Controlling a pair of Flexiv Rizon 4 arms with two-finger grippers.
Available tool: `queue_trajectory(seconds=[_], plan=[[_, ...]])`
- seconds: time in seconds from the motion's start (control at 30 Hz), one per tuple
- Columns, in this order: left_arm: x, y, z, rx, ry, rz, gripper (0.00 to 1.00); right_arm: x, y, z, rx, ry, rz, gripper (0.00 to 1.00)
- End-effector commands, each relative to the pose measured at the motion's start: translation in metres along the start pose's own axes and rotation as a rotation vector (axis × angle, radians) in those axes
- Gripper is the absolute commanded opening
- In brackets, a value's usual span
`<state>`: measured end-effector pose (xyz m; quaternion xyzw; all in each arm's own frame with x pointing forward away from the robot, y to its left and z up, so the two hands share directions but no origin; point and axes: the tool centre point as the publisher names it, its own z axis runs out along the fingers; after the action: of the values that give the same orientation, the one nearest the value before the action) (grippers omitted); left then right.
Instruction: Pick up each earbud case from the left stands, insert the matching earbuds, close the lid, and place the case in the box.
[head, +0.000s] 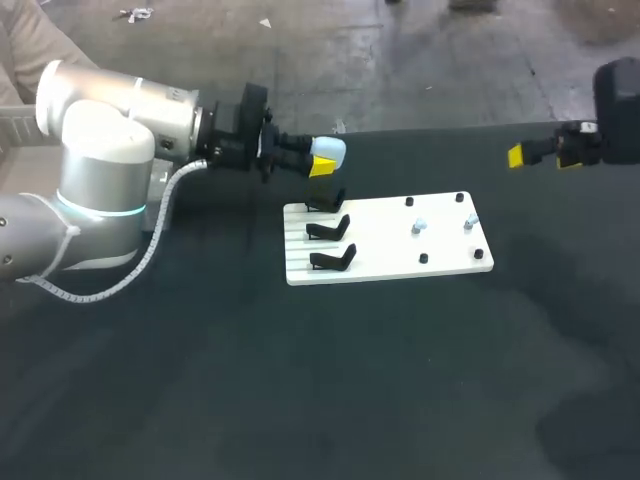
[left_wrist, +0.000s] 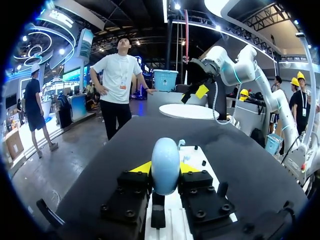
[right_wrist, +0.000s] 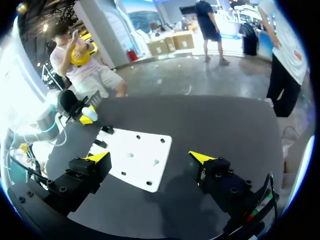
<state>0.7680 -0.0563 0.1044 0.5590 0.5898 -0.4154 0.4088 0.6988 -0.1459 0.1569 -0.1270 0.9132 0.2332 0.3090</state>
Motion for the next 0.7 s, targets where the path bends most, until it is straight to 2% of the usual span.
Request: queue_trajectory(seconds=[0.03,0.3,0.43,0.7], plan=[[-0.009,-0.015,0.002,-0.043,0.006,0.024,0.00,-0.008,0.017,0.020,-0.019,0.004,-0.011,1.00],[-0.019,-0.020,0.015,-0.030,0.030,0.043,0.00,-0.015,0.044,0.039,-0.071,0.030,-0.060,1.00],[-0.025,-0.023,0.025,-0.017,0.082,0.051,0.00,-0.016,0.056,0.050,-0.089,0.054,-0.087,1.00],[-0.037,-0.027,0.046,0.018,0.095,0.081,0.00,-0.018,0.079,0.077,-0.137,0.097,-0.134,1.00]])
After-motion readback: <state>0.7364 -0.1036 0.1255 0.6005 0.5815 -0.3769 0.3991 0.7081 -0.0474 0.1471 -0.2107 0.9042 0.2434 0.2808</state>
